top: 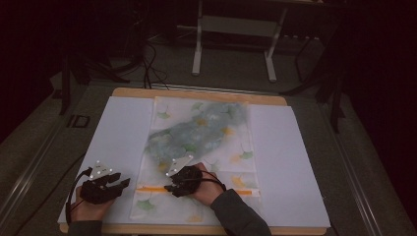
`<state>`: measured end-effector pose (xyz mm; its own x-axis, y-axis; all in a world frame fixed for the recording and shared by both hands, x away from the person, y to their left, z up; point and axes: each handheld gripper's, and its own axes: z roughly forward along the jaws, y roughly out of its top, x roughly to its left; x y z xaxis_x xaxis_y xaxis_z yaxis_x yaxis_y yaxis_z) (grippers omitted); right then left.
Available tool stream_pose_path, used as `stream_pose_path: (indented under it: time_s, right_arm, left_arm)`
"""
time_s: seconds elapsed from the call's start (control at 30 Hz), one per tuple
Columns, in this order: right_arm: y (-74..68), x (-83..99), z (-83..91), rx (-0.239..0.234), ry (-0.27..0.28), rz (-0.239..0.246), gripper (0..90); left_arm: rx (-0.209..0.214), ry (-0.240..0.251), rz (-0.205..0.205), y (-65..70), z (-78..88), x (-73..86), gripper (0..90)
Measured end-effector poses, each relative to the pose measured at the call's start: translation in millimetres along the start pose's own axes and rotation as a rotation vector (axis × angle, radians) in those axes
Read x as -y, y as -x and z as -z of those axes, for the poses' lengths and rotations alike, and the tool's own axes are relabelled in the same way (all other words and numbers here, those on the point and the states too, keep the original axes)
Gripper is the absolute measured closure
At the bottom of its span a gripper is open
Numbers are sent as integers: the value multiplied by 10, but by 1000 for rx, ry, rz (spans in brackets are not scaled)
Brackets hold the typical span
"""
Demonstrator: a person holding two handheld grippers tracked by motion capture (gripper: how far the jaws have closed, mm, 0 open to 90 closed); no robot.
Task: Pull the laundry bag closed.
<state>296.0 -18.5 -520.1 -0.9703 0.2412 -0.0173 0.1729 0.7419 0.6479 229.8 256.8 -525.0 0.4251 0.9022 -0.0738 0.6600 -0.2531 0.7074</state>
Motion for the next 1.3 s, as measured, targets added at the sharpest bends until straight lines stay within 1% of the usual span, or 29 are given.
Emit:
stream_pose_path:
  time_s: [0.17, 0.27, 0.4, 0.43, 0.47, 0.5, 0.67, 0.9, 1.13, 1.3]
  right_arm:
    - [-45, -56, -43, -11, 11, 19, 605]
    - [-59, -74, -62, -14, 13, 20, 610]
    - [-90, -111, -106, -31, 16, 33, 621]
    - [-110, -132, -134, -34, 8, 49, 622]
    - [-110, -132, -134, -34, 8, 49, 622]
    - [-126, -154, -161, -36, 4, 59, 623]
    - [-150, -200, -209, -45, 5, 66, 635]
    - [-194, -290, -293, -67, 3, 82, 691]
    - [-195, -348, -336, -89, 4, 89, 692]
    - [-224, -438, -408, -103, -2, 101, 703]
  left_arm:
    - [0, 1, 0, -6, 3, 1, 550]
    - [1, 0, 1, -7, 2, 2, 550]
    - [-1, -5, 3, -9, -1, 3, 550]
    - [-2, -5, 2, -10, 0, 3, 550]
    - [-2, -5, 2, -10, 0, 3, 550]
    - [-1, -3, 3, -11, 3, 3, 550]
    - [0, -3, 2, -13, 5, 4, 550]
    - [1, -1, 4, -13, 5, 4, 550]
    - [2, 1, 8, -24, 12, 9, 550]
    - [4, 0, 5, -28, 17, 8, 549]
